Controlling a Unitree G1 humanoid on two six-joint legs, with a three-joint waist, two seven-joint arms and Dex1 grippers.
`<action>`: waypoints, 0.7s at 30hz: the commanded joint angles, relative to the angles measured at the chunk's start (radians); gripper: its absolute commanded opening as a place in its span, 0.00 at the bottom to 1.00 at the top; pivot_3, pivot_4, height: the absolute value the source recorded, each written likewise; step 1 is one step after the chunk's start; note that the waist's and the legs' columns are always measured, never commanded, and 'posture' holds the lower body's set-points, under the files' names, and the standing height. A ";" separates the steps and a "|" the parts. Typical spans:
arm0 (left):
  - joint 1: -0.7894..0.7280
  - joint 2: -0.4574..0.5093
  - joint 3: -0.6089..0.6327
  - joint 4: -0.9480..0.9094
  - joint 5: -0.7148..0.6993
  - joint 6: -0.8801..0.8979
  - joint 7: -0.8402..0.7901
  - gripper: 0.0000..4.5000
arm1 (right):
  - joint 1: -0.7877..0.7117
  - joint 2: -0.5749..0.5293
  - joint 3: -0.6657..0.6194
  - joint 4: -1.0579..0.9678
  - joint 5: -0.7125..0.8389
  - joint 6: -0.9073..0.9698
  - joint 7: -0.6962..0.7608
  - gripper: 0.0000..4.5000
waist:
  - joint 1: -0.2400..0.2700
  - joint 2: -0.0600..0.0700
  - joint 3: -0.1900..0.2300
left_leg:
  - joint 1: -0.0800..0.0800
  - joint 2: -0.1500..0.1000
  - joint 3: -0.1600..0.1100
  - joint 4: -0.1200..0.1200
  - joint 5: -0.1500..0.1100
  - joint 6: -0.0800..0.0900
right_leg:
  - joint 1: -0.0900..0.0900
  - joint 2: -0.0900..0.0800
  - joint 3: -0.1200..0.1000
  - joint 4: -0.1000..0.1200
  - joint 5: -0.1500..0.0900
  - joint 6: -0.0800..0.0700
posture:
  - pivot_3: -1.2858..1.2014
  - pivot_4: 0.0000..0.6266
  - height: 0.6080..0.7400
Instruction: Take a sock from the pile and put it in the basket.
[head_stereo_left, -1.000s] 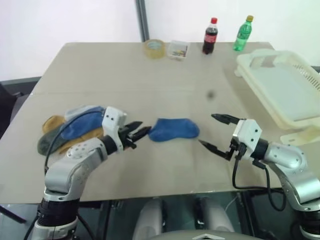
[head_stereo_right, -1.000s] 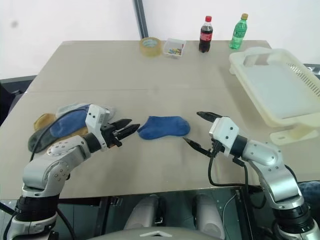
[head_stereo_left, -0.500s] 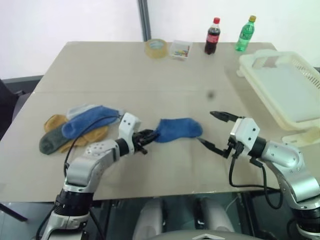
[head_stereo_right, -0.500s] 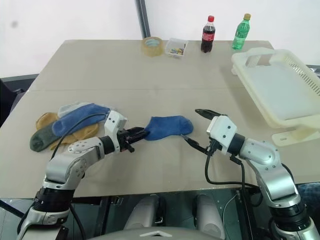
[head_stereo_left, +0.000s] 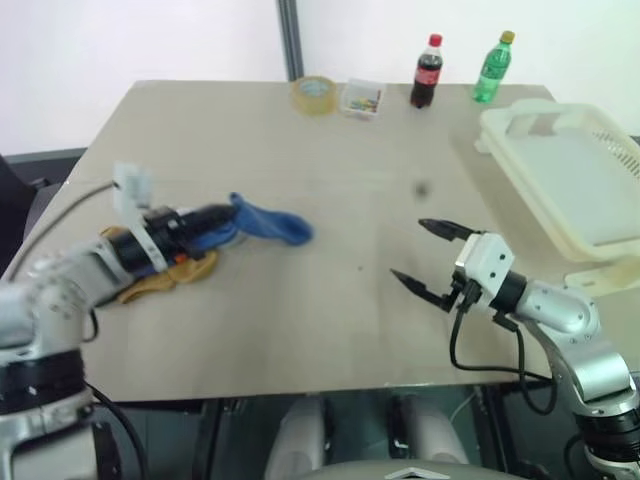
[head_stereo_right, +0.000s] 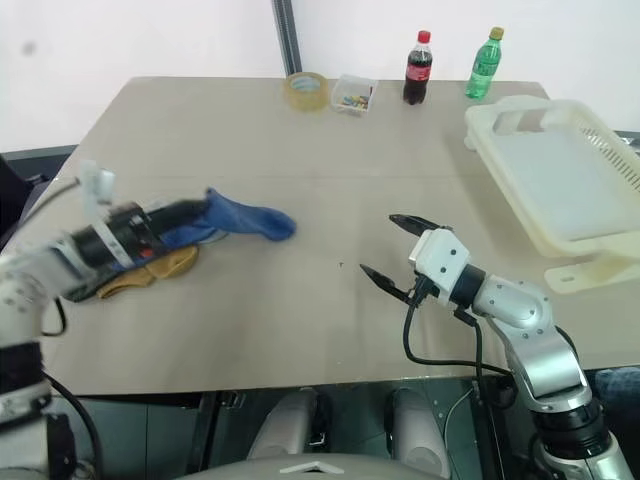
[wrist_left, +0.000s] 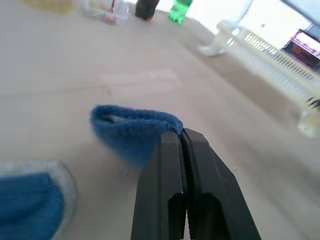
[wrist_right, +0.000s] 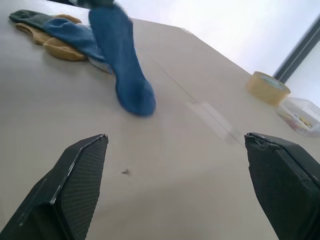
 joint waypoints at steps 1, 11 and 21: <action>-0.129 0.052 -0.118 -0.065 -0.064 0.142 -0.030 0.00 | -0.016 0.010 -0.013 -0.008 -0.003 -0.023 -0.018 1.00 | 0.001 0.000 0.000 | 0.000 -0.001 0.000 0.000 0.000 0.000 | 0.000 -0.001 0.000 0.000 0.000 0.000 | 0.52 0.24 1.00; -0.271 -0.330 -0.613 -0.067 0.175 0.123 0.148 0.32 | -0.010 0.049 -0.011 -0.044 -0.047 0.084 -0.130 1.00 | -0.008 -0.002 0.001 | 0.001 -0.002 0.002 0.001 0.002 -0.003 | 0.001 0.003 0.003 0.001 0.002 0.003 | 0.52 0.24 1.00; -0.131 -0.169 -0.632 -0.021 0.415 -0.196 0.056 0.50 | -0.091 0.132 0.101 0.139 -0.046 0.306 -0.159 1.00 | -0.029 0.000 0.002 | 0.002 0.001 0.004 -0.002 0.002 -0.003 | -0.004 0.007 0.007 0.004 0.000 -0.002 | 0.52 0.24 1.00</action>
